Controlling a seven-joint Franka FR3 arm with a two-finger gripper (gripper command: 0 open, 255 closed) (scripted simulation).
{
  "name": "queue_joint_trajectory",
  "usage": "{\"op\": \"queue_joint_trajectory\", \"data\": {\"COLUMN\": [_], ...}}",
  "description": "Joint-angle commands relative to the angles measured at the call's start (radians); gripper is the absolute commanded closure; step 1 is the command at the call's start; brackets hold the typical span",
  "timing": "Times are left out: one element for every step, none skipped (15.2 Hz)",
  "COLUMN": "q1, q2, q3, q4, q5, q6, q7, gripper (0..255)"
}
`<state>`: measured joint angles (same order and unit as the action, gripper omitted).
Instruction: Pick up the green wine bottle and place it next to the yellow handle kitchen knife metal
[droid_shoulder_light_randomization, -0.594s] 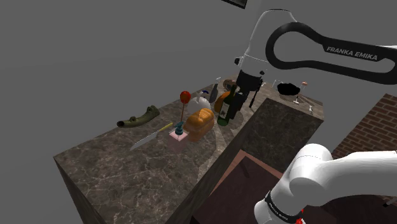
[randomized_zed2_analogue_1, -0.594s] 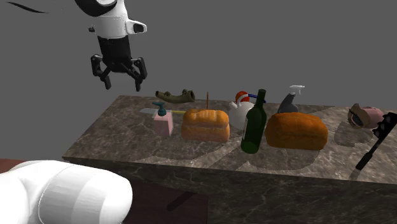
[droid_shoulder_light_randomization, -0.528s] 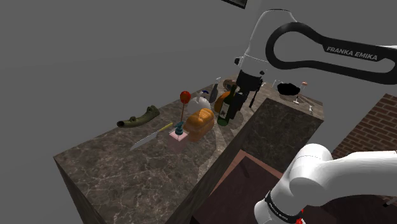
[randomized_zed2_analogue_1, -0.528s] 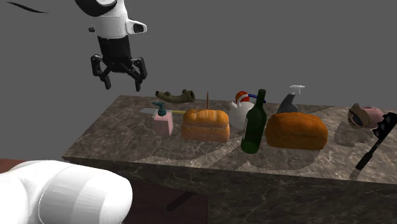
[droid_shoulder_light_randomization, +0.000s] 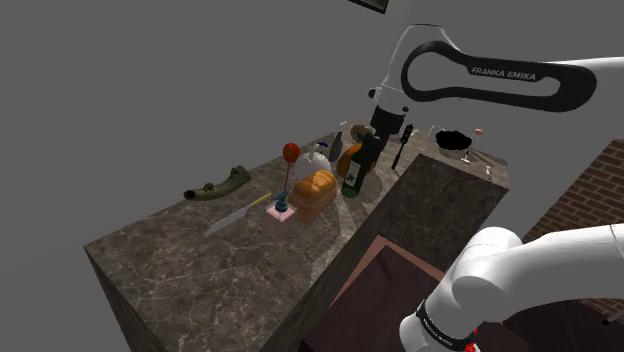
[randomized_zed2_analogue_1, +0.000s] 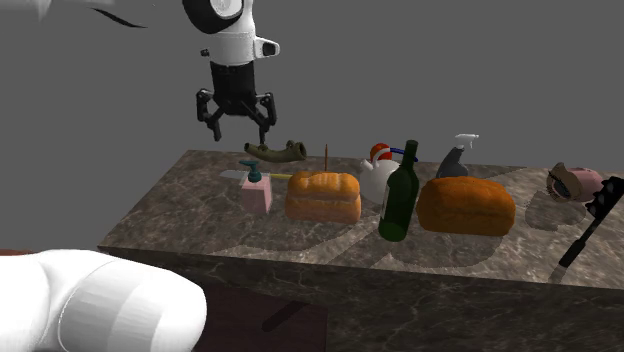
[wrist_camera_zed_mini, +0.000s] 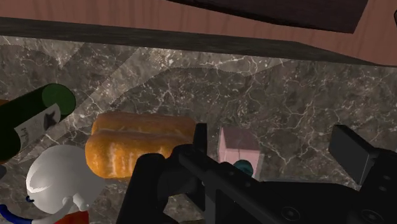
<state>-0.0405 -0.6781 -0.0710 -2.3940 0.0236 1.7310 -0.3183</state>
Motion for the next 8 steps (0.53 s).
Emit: {"op": "queue_joint_trajectory", "data": {"q1": [-0.017, -0.023, -0.029, -0.034, -0.038, -0.043, -0.047, -0.051], "q2": [0.035, 0.059, 0.083, 0.108, 0.134, 0.161, 0.188, 0.216], "q3": [-0.041, -0.059, -0.077, -0.095, -0.112, -0.129, -0.147, -0.163], "q4": [0.013, 0.026, 0.04, 0.055, 0.071, 0.089, 0.108, 0.127], "q5": [-0.027, -0.036, -0.045, -0.053, -0.059, -0.065, -0.07, -0.073], "q6": [0.023, 0.034, 0.045, 0.055, 0.066, 0.076, 0.086, 0.095], "q7": [-0.052, -0.073, -0.095, -0.117, -0.138, -0.16, -0.182, -0.204], "gripper": [0, 0, 0, 0, 0, 0, 0, 0]}}
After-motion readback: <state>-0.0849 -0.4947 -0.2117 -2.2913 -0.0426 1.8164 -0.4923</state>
